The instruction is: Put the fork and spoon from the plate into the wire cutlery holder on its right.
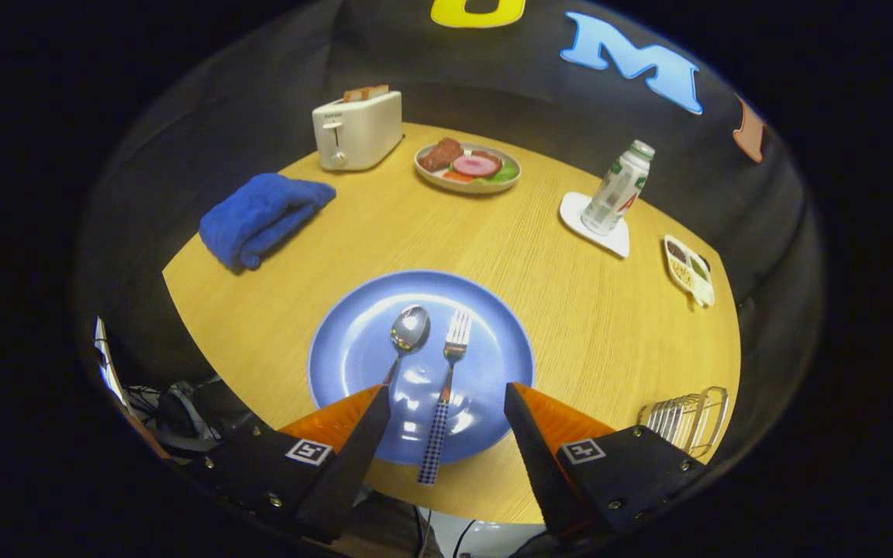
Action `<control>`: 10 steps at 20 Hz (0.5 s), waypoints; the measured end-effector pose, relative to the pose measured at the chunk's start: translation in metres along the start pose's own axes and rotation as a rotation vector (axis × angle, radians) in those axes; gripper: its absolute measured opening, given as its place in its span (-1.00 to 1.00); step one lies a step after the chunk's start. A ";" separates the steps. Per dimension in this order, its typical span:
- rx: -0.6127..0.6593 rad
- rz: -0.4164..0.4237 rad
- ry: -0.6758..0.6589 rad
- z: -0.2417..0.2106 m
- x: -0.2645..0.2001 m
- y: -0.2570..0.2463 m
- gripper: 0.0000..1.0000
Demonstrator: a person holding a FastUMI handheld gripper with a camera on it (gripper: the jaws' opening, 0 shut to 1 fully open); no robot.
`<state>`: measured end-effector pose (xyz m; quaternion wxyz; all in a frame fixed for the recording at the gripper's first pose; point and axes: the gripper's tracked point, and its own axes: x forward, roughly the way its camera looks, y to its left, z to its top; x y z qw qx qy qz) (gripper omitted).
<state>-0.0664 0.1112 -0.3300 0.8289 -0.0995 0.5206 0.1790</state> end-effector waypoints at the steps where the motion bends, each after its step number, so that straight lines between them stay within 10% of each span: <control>1: 0.006 -0.002 0.029 -0.005 0.005 -0.002 0.83; 10: -0.024 -0.031 0.188 -0.025 0.035 -0.007 0.44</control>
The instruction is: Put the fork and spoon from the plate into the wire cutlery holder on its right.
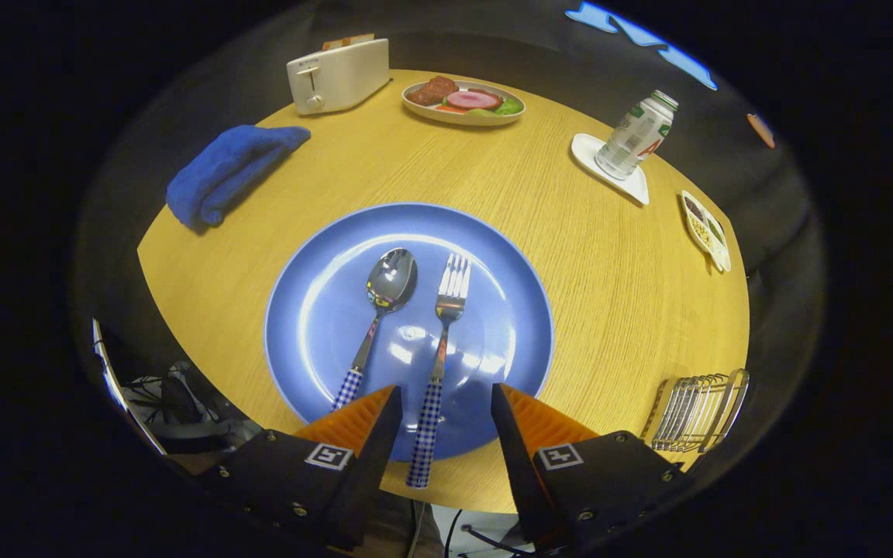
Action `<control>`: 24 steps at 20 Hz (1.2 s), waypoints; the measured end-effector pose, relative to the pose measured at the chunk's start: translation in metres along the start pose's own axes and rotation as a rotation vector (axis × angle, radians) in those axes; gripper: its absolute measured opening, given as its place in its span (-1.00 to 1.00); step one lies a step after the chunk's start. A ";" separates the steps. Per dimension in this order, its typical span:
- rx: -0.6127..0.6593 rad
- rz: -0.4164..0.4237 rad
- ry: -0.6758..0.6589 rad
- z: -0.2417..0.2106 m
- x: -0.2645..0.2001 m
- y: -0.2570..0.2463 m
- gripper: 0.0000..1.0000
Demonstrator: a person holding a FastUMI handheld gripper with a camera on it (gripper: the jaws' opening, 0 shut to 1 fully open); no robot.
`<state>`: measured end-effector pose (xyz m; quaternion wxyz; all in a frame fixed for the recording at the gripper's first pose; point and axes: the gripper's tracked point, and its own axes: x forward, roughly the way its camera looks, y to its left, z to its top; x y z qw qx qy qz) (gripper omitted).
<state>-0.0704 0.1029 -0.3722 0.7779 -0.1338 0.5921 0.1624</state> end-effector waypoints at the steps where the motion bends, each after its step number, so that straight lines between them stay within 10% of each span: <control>1: 0.004 0.001 0.014 0.002 -0.005 0.004 0.23; 3: 0.017 0.015 0.049 -0.001 0.006 0.004 -0.04; 9: 0.026 0.067 0.147 -0.029 0.041 0.014 -0.05; 11: 0.059 0.080 0.166 -0.008 0.008 0.013 -0.71; 15: 0.062 0.141 0.176 -0.008 0.011 0.015 -0.92; 24: -0.016 0.216 0.216 -0.011 -0.038 -0.020 -0.93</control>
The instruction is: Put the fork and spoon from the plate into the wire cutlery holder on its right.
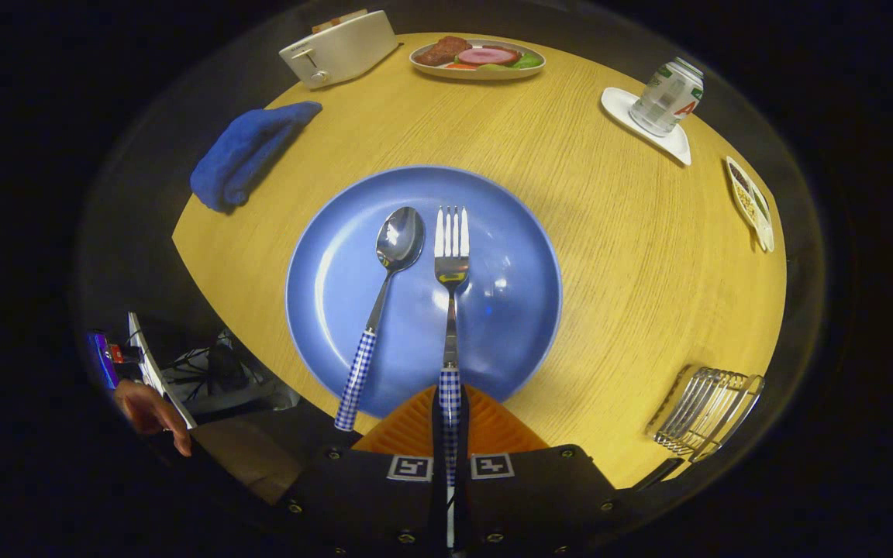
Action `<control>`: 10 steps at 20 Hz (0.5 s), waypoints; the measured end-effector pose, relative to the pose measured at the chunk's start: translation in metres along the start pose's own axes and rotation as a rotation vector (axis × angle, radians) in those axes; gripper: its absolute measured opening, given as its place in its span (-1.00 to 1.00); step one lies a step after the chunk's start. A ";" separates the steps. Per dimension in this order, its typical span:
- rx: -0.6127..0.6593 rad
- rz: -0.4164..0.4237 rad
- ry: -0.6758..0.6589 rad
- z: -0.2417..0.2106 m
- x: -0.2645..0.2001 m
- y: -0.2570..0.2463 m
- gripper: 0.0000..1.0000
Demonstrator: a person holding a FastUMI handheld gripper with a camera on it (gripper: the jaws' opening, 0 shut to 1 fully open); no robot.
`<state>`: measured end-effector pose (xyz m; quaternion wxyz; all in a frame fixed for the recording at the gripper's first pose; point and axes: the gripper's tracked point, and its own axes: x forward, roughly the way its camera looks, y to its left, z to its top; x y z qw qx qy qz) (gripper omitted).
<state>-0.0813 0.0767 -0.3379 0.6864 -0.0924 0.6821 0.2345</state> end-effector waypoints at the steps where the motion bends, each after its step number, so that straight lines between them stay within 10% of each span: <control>1: -0.020 -0.005 0.011 -0.004 -0.011 -0.007 -0.93; 10: 0.039 -0.214 0.179 -0.123 -0.122 -0.148 -0.93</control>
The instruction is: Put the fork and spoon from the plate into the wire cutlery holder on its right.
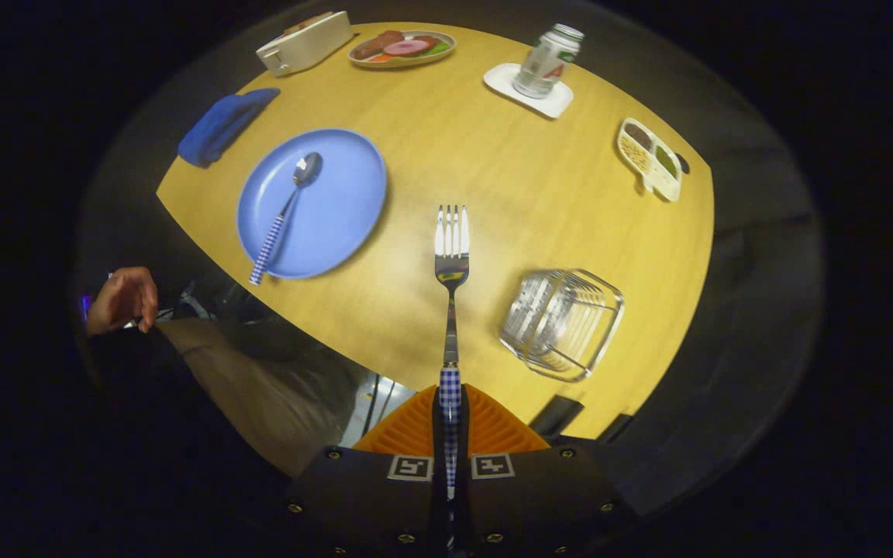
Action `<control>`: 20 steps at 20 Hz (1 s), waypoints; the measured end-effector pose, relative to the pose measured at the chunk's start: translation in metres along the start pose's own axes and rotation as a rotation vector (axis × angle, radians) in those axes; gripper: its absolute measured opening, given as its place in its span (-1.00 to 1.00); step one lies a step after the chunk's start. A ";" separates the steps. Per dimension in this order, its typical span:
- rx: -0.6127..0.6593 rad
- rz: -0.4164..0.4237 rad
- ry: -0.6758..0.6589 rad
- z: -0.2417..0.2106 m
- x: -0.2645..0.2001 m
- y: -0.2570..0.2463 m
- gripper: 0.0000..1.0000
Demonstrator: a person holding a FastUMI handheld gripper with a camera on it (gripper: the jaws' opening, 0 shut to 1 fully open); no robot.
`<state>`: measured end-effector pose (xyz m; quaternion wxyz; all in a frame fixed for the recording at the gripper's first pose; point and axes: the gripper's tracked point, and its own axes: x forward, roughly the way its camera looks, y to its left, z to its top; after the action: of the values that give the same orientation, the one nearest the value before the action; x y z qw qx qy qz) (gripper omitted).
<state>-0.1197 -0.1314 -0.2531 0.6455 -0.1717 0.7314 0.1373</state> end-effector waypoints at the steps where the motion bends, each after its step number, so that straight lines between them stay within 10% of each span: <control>1: 0.021 -0.016 0.014 -0.011 -0.003 -0.015 -0.92; 20: -0.144 -0.068 0.406 -0.008 0.027 -0.091 -0.93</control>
<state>-0.0906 -0.2184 -0.2772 0.4755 -0.2661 0.8284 0.1300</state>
